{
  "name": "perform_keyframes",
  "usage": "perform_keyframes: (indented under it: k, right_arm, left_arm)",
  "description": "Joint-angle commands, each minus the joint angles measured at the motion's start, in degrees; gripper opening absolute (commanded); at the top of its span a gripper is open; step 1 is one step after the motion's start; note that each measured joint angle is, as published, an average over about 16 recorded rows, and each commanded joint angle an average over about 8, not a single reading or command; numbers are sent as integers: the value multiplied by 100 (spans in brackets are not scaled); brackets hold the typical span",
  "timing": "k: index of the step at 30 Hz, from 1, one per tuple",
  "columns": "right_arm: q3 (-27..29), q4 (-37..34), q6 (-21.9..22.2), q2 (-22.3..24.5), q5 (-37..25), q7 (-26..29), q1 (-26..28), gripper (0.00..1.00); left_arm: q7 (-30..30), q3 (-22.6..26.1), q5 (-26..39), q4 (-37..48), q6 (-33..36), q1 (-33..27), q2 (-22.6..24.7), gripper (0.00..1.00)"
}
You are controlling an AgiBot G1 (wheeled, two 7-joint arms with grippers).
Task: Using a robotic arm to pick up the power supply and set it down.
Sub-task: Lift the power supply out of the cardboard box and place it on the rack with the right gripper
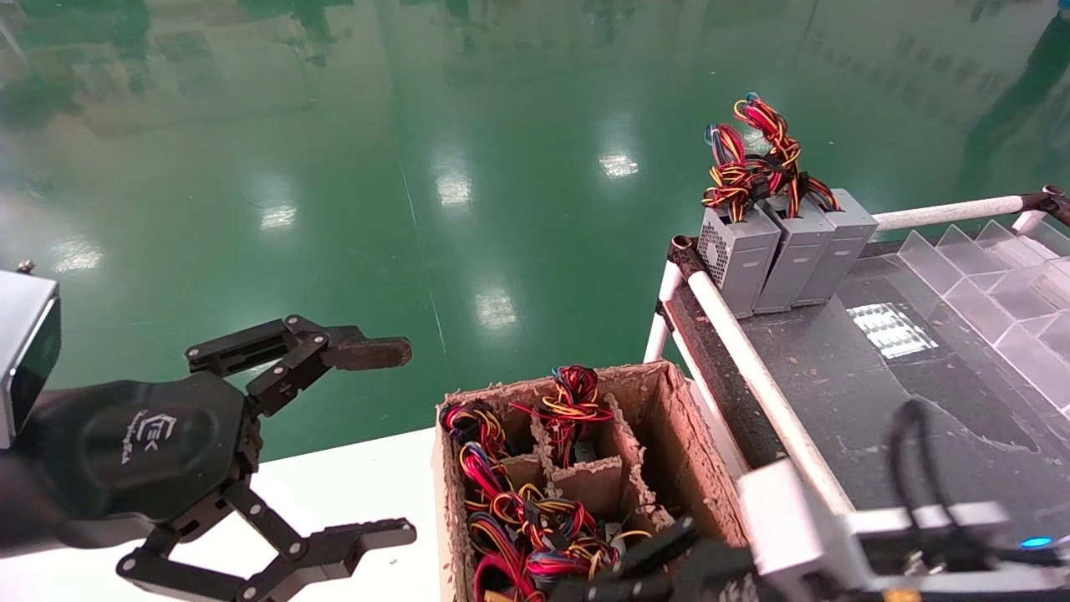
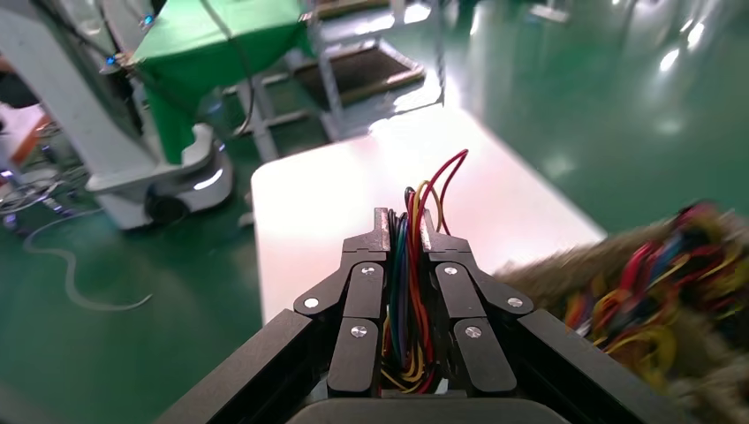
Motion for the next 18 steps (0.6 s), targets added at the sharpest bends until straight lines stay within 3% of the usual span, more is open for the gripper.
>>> perform_keyframes:
  k: [1, 18]
  right_arm:
    - [122, 102, 65, 88, 153, -9, 5, 0]
    - [1131, -123, 333, 971, 865, -502, 387, 0]
  left_arm:
    - [0, 0, 0, 0, 0, 0, 0, 100]
    - [1, 2, -2, 0, -1, -1, -1, 100]
